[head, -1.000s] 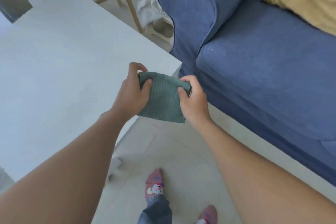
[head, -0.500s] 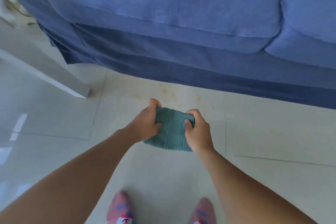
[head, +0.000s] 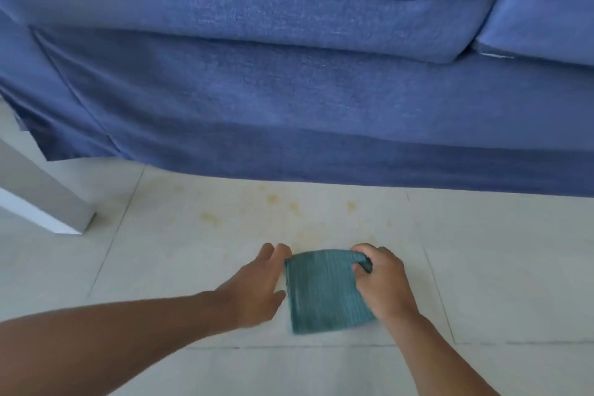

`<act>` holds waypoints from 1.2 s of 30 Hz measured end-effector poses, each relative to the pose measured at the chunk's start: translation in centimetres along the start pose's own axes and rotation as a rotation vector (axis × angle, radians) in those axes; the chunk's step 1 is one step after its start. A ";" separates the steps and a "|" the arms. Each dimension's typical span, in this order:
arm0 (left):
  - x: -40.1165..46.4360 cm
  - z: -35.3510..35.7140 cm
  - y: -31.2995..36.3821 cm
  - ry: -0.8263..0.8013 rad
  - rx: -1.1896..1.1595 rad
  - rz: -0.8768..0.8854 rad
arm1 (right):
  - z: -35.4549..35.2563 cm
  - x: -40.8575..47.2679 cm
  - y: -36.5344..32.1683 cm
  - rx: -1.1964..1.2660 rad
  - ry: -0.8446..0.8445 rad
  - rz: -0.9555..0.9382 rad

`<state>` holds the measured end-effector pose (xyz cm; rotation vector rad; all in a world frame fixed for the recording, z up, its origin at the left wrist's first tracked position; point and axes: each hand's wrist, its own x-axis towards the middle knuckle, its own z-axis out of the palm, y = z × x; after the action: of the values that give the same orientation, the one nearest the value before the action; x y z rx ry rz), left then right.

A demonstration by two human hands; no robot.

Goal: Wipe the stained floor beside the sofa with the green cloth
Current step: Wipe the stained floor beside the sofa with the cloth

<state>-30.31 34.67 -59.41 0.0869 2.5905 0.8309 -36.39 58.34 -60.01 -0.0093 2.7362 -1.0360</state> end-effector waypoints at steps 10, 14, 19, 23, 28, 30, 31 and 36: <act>-2.7 -1.5 -4.1 0.045 0.565 0.051 | 5.7 -5.4 0.1 -0.522 -0.224 -0.372; -2.3 -1.5 -5.4 -0.009 0.604 0.074 | 3.6 -8.8 5.5 -0.588 -0.069 -0.084; -1.3 -1.0 -5.7 -0.011 0.584 0.060 | 2.2 -1.3 2.9 -0.530 0.010 0.255; -1.0 -1.0 -6.2 0.010 0.593 0.063 | 5.2 -6.5 2.9 -0.574 -0.093 -0.100; -0.7 -1.4 -5.8 -0.012 0.575 0.042 | 1.3 -4.3 7.1 -0.600 0.023 0.137; -0.7 -1.3 -5.8 -0.025 0.558 0.030 | 0.6 1.3 5.7 -0.558 0.070 0.228; -0.8 -1.3 -5.8 -0.030 0.552 0.030 | 0.8 3.8 4.3 -0.528 0.058 0.238; -0.7 -3.5 -7.1 0.077 0.482 -0.034 | 3.9 4.1 1.8 -0.578 -0.049 -0.026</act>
<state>-30.66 26.85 -60.59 0.1511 2.8019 0.1858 -39.46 56.85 -64.81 -0.1583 2.8880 -0.2145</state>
